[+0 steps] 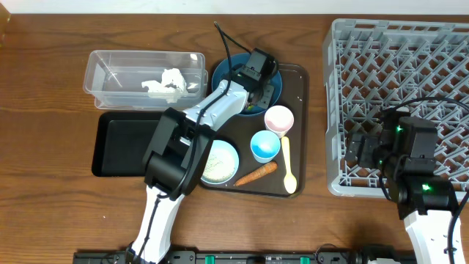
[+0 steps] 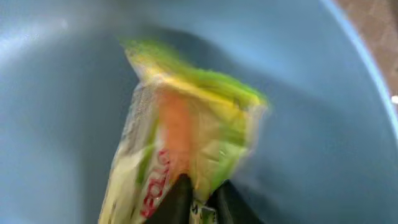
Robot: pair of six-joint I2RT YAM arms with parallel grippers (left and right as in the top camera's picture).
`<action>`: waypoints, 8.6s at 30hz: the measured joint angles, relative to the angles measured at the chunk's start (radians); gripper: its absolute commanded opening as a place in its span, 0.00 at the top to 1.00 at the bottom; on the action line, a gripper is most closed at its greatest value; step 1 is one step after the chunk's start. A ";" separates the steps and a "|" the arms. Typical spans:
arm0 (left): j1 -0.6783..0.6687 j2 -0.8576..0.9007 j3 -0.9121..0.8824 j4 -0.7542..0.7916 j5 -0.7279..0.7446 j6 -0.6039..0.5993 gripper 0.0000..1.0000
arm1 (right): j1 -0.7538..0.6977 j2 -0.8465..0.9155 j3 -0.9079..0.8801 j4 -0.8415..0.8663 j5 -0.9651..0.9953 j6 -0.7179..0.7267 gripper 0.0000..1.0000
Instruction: Sort waste into correct bins and load items into the dishwasher rack
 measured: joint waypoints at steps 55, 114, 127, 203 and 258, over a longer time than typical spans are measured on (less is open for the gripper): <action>0.424 -0.377 -0.009 -0.320 -0.030 0.001 0.46 | 0.000 0.000 0.000 -0.001 0.000 0.000 0.01; -0.027 -0.198 -0.010 -0.327 0.262 -0.002 0.94 | 0.000 0.000 0.000 0.005 0.000 0.000 0.01; 0.206 -0.356 0.011 -0.249 0.617 -0.170 0.94 | -0.034 0.009 0.000 0.180 0.034 0.029 0.01; 0.168 -0.340 0.011 -0.140 1.326 -0.340 0.94 | 0.006 0.232 0.003 0.915 -1.085 -0.362 0.32; 0.203 -0.368 0.012 -0.303 0.892 -0.189 0.85 | 0.006 0.233 0.005 0.518 -1.015 -0.157 0.71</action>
